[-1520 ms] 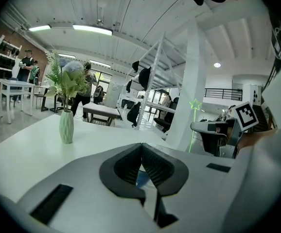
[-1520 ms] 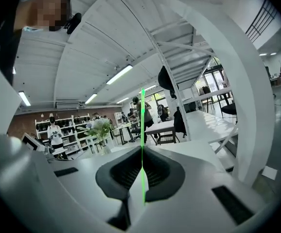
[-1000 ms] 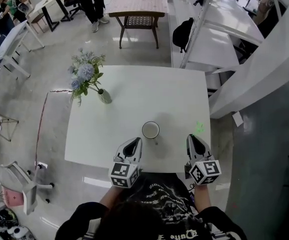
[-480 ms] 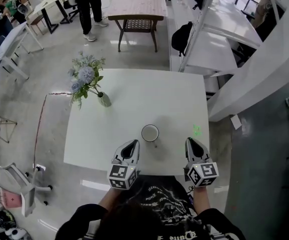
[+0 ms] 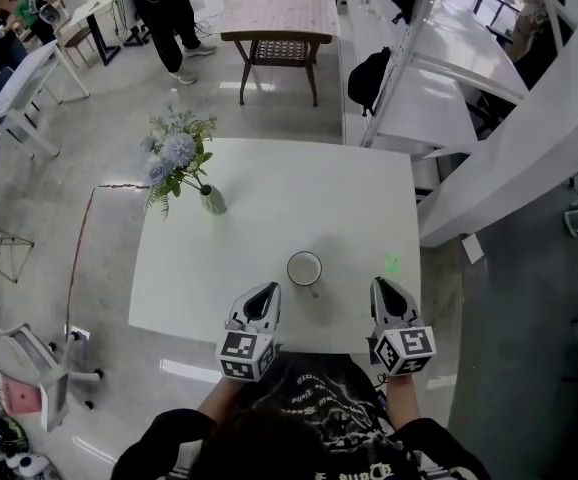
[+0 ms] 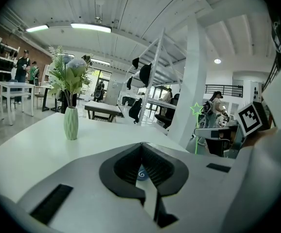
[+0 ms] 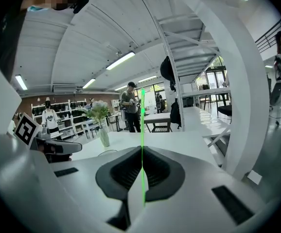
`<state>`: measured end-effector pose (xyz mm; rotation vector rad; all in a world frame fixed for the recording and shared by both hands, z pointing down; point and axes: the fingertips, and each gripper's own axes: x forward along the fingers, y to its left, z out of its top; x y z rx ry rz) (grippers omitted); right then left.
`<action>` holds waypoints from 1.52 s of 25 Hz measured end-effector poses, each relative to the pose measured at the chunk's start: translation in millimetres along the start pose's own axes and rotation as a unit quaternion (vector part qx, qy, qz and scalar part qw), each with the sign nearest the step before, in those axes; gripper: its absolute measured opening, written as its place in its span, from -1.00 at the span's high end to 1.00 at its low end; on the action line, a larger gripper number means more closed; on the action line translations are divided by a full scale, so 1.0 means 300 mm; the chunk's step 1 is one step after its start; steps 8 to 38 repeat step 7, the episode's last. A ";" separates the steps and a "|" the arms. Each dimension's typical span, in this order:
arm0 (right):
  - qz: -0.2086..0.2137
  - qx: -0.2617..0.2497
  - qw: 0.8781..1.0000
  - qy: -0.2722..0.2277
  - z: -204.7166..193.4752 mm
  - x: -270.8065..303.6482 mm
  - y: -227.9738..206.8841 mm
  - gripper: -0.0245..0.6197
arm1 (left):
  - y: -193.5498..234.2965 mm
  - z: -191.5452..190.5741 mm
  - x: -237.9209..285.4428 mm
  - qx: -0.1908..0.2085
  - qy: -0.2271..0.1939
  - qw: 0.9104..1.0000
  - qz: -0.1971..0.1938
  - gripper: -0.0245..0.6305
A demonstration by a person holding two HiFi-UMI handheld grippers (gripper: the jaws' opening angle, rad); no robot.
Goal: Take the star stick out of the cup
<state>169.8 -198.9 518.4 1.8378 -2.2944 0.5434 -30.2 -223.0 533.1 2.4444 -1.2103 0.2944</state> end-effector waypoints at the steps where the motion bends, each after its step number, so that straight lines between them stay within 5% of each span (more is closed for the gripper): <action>1: 0.000 -0.001 1.000 0.000 0.000 0.002 0.001 0.89 | 0.002 -0.002 0.000 0.000 0.001 1.000 0.000 0.86; 38: -0.003 -0.003 1.000 0.001 -0.002 0.009 0.009 0.89 | 0.015 0.000 -0.003 -0.001 0.000 1.000 0.000 0.86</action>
